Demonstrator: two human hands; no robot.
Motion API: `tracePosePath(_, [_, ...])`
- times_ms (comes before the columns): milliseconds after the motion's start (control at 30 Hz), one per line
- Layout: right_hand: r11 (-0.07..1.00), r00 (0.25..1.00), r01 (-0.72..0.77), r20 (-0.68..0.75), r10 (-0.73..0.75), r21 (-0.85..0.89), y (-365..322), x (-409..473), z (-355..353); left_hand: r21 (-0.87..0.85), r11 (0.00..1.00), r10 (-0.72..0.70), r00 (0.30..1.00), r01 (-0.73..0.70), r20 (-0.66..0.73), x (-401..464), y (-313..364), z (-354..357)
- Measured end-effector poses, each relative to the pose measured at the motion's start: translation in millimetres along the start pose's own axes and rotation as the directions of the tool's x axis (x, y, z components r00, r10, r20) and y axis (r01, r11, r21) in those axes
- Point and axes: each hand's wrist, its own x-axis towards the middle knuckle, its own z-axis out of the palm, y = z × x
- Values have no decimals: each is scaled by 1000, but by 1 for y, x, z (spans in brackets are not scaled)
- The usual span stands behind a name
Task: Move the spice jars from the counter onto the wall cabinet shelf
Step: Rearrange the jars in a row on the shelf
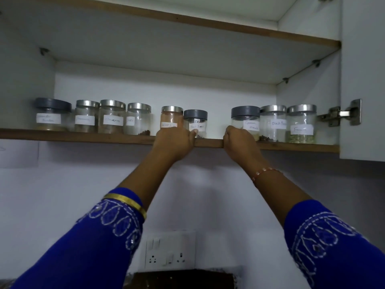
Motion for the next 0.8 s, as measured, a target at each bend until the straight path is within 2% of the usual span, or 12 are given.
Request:
tracePosePath(100, [999,999,35,15,-35,-37,2,-8,-3,59,998,38,997,-34,-61,-12,1,0])
tracePosePath(300, [985,975,163,162,-152,-56,15,-18,-11,18,998,64,994,-62,-92,-32,1,12])
tracePosePath(567, [957,962,193,235,-140,-218,16,-24,-16,28,1000,4,1000,-4,-2,-41,11,2])
tracePosePath(800, [905,920,371,217,-327,-209,38,-25,-20,57,994,-97,994,94,57,-36,32,-1])
